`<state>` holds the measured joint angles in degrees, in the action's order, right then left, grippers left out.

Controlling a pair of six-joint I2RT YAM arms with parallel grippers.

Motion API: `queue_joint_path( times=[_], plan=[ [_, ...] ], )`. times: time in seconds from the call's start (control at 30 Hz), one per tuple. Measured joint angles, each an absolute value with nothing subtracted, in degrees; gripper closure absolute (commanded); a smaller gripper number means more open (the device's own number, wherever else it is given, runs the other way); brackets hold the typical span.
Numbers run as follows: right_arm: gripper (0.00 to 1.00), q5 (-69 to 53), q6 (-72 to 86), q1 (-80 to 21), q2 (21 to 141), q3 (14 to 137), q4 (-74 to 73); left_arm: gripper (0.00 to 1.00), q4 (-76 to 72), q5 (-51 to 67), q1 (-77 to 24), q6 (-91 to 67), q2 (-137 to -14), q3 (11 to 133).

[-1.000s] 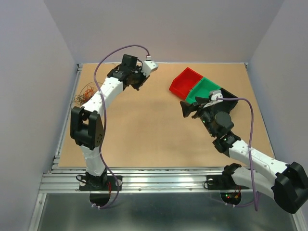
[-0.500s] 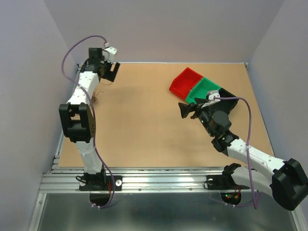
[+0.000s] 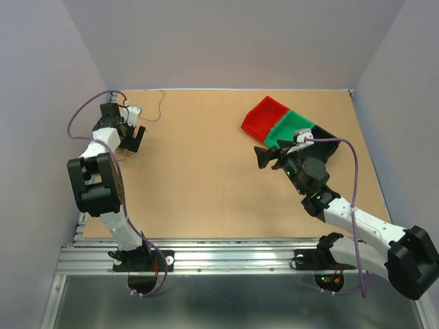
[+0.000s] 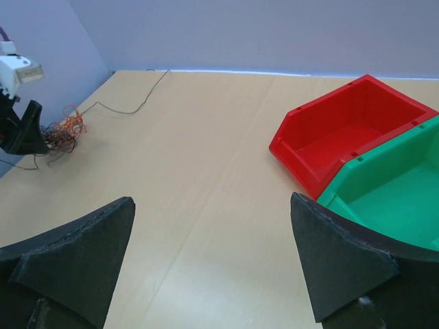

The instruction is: Untangle the cables

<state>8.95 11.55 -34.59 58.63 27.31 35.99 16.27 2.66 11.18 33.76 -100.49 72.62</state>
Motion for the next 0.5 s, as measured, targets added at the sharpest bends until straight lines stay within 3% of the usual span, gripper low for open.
queue_joint_path(
  times=[0.03,0.1,0.13,0.17,0.3,0.5],
  plan=[
    [0.0,9.0,11.6,-34.6,58.6,27.3,36.0,0.03,16.3,3.3,11.6,34.1,-101.9,73.2],
    [0.0,9.0,11.6,-34.6,58.5,27.3,36.0,0.28,15.5,3.7,12.2,34.4,-105.6,74.8],
    [0.0,8.9,11.6,-34.6,58.5,27.3,36.0,0.73,15.5,4.0,12.4,34.3,-108.1,76.1],
    [0.01,8.8,11.6,-34.6,58.5,27.3,35.9,0.98,15.3,4.2,12.5,34.4,-109.9,77.4],
    [0.02,8.3,11.5,-34.6,58.5,27.3,35.8,1.0,14.9,6.2,11.5,34.2,-116.8,82.8],
    [0.03,7.3,11.4,-34.6,60.3,27.9,34.9,1.0,16.3,8.7,-0.6,32.1,-109.8,77.7]
  ],
)
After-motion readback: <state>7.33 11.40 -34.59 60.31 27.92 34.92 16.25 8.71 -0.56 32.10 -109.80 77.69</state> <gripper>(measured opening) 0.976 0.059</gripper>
